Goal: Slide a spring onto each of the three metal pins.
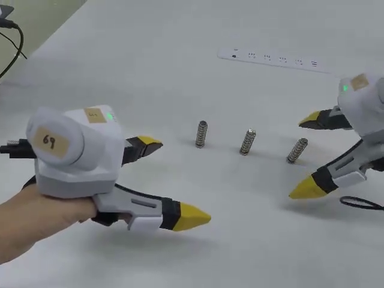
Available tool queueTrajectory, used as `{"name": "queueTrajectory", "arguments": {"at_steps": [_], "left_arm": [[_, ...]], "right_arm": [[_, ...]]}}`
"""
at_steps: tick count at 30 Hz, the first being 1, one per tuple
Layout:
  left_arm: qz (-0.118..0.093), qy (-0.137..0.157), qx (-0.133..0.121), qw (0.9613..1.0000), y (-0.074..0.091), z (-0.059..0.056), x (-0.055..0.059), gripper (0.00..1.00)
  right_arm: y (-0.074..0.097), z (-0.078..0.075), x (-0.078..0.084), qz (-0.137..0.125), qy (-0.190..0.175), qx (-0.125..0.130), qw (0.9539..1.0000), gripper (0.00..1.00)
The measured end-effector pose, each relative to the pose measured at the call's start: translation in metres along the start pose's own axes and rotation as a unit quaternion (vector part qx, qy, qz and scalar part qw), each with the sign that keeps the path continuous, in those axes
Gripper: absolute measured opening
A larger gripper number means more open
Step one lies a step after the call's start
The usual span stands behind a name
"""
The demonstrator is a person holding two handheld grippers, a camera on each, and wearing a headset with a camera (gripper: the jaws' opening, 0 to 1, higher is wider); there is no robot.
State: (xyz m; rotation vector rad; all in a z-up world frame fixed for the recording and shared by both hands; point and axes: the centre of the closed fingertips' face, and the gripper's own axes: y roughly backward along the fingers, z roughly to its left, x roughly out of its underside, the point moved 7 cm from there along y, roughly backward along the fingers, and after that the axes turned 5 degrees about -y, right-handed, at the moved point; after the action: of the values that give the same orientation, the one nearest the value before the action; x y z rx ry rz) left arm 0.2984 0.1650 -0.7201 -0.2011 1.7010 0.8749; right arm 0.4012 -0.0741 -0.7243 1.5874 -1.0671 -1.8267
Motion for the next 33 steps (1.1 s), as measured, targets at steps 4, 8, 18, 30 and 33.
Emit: {"name": "queueTrajectory", "arguments": {"at_steps": [4, 8, 18, 30, 33], "left_arm": [[0.000, -0.004, 0.000, 1.0000, 0.001, 0.001, -0.002, 0.88], [0.000, -0.008, 0.000, 1.0000, 0.001, 0.000, -0.004, 0.88], [-0.003, -0.014, -0.005, 0.9999, 0.006, 0.001, -0.007, 0.88], [-0.004, -0.020, -0.018, 0.9996, 0.016, -0.001, -0.012, 0.88], [-0.004, -0.021, -0.023, 0.9995, 0.018, 0.000, -0.012, 0.88]], "right_arm": [[0.006, 0.005, 0.004, -0.019, -0.019, 0.010, 0.9996, 0.95], [0.014, 0.011, 0.006, -0.043, -0.044, 0.021, 0.9979, 0.96], [0.036, 0.033, 0.016, -0.101, -0.110, 0.055, 0.9873, 0.96], [0.059, 0.062, 0.039, -0.116, -0.153, 0.084, 0.9777, 0.96], [0.061, 0.070, 0.045, -0.121, -0.169, 0.086, 0.9744, 0.95]]}}
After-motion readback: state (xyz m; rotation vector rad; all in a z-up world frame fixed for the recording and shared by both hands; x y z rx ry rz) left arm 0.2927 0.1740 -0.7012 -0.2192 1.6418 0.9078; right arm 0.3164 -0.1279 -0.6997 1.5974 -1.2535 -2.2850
